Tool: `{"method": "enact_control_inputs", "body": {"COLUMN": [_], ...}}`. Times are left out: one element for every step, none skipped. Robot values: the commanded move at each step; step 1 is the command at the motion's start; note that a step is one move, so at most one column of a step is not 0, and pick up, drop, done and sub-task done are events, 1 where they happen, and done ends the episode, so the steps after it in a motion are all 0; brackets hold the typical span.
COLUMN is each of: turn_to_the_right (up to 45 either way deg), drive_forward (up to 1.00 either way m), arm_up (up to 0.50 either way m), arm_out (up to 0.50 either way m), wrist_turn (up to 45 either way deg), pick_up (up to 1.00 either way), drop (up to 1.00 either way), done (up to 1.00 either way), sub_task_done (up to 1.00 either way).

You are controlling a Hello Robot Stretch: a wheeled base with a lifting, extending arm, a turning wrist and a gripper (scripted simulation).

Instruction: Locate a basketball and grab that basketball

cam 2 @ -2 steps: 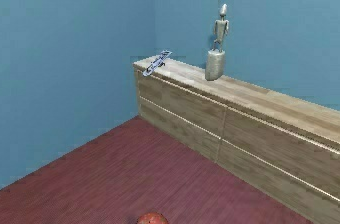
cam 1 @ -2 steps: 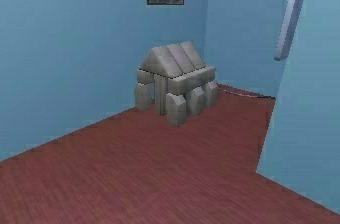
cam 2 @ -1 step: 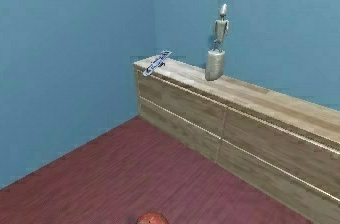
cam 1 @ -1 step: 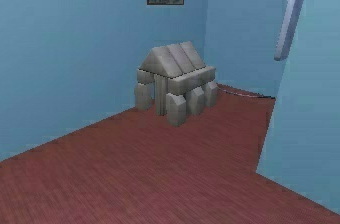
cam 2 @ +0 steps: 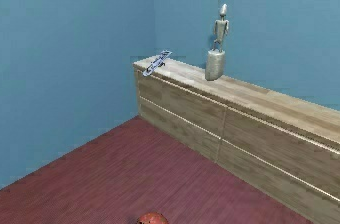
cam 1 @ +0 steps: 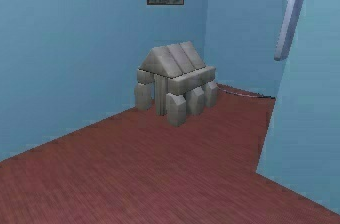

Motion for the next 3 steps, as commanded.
{"method": "enact_control_inputs", "body": {"turn_to_the_right": [0.0, 0.0, 0.0], "drive_forward": [0.00, 0.00, 0.00], "arm_up": [0.00, -0.30, 0.00], "arm_out": [0.00, 0.00, 0.00], "wrist_turn": [18.0, 0.0, 0.0], "pick_up": [0.00, 0.00, 1.00], "drop": [0.00, 0.00, 0.00], "done": [0.00, 0.00, 0.00], "sub_task_done": [0.00, 0.00, 0.00]}}
